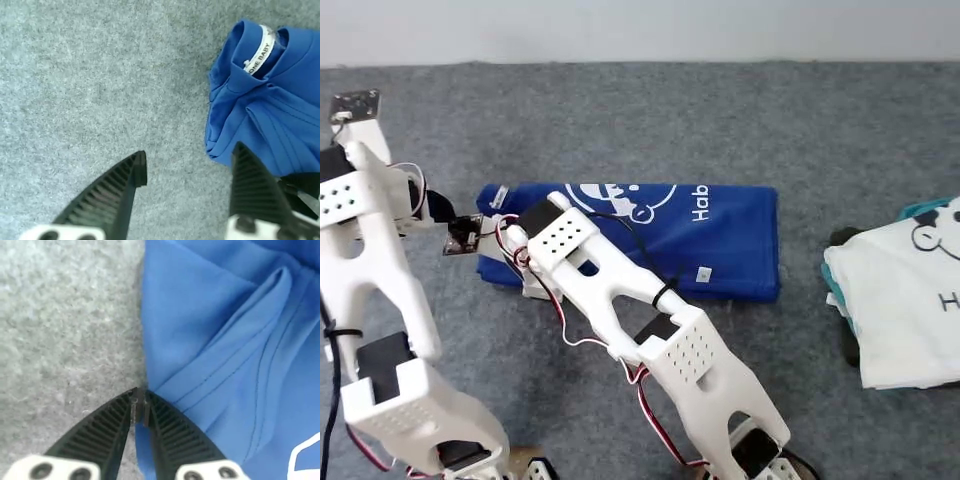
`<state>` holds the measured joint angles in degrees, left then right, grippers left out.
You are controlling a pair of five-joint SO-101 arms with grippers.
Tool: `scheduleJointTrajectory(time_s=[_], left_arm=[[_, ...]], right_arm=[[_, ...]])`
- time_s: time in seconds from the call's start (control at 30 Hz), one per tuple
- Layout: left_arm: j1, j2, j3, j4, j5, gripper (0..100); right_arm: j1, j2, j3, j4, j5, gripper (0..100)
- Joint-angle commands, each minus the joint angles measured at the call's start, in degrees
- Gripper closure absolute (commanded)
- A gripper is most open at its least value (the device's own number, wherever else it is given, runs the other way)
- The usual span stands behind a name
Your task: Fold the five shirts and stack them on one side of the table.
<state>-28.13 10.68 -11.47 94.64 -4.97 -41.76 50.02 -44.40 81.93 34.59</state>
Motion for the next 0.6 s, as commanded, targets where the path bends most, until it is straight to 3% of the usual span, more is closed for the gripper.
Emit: scheduleJointTrajectory(time_s=[0.0, 0.27, 0.57], left_arm=[[-0.6, -0.6, 4.0, 2.0, -2.8, 73], [-0.6, -0.5, 4.1, 2.0, -2.8, 73], [-0.6, -0.5, 4.2, 2.0, -2.8, 73]], right_arm=[[42.1, -8.7, -2.9, -3.9, -2.0, 97.9], [40.7, -8.7, -2.8, 7.4, -1.7, 73.3], [43.4, -3.6, -3.0, 4.4, -1.6, 74.2]])
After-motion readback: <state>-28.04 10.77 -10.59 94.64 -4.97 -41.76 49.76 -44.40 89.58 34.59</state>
